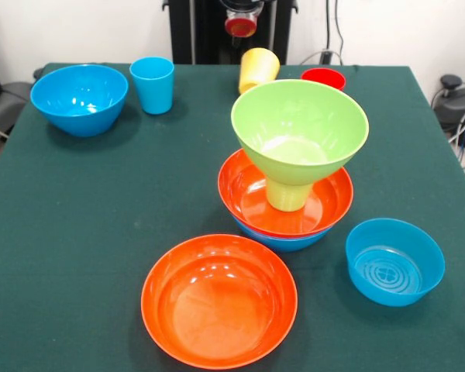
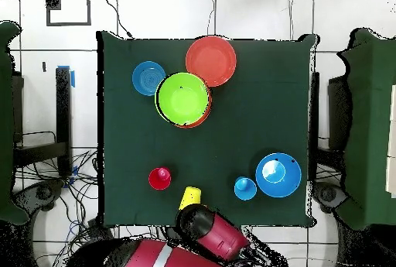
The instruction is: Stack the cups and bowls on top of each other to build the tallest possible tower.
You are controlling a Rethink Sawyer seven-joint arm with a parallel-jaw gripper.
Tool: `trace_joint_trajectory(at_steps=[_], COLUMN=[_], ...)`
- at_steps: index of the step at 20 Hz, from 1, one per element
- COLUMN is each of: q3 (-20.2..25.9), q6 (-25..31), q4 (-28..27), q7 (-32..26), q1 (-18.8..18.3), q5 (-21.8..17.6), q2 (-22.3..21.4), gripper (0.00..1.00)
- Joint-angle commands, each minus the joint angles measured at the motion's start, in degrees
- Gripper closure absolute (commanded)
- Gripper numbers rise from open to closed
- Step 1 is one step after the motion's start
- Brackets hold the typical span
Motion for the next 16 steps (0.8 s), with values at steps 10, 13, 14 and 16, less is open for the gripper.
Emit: trace_joint_trajectory(at_steps=[10,13,14,16], q3=[-0.1,-1.4,-1.4,-1.3], q6=[7.9,10.3,10.2,9.9], q4=[-8.3,-11.4,-12.2,-15.0], q7=[1.6,-0.1,-0.6,-2.6], q1=[2.8,2.7,2.4,2.0], q5=[-1.0,-2.0,-2.3,-3.6], q2=[-4.0,-4.0,-3.7,-2.7], gripper=[1.0,1.0,1.0,1.0])
